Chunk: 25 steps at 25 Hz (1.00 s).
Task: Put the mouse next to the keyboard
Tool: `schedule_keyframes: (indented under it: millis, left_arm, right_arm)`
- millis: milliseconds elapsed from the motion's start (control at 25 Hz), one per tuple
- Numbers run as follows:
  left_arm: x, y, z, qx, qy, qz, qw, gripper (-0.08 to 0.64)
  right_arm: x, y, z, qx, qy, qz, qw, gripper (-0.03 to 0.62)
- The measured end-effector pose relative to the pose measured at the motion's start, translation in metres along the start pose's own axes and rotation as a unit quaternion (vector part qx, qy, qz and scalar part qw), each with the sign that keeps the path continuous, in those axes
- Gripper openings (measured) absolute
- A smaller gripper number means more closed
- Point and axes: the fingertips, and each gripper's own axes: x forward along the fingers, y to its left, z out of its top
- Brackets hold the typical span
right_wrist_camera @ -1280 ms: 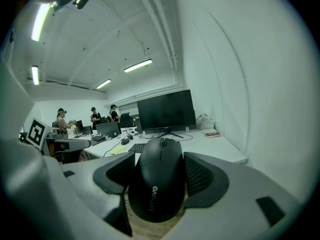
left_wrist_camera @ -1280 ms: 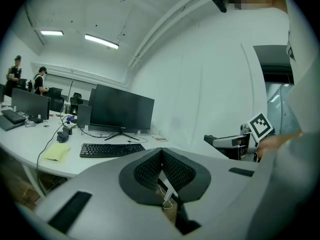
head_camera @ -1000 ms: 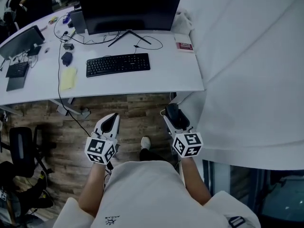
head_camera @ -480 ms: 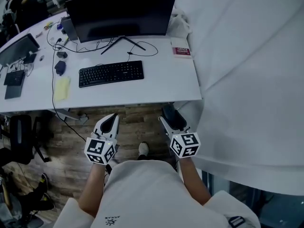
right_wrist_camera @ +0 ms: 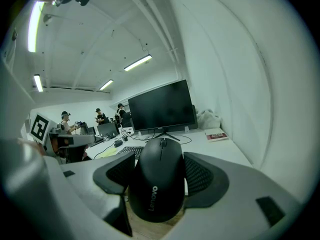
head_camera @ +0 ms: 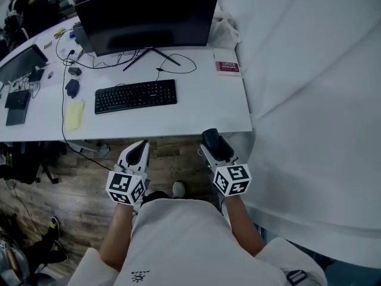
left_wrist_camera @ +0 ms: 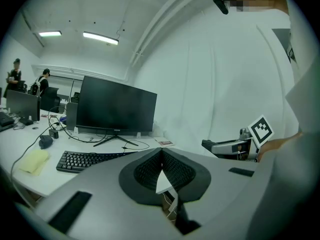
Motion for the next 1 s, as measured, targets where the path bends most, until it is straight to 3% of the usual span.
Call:
schedule_keyframes:
  millis: [520, 1000]
  left_arm:
    - [0.010, -0.002, -0.004, 0.004, 0.008, 0.008, 0.9999, 0.011]
    - [0.046, 0.010, 0.008, 0.011, 0.010, -0.016, 0.9997, 0.011]
  right_arm:
    - [0.008, -0.012, -0.006, 0.012, 0.001, 0.009, 1.000, 0.308]
    - [0.031, -0.027, 0.004, 0.016, -0.001, -0.007, 1.000, 0.308]
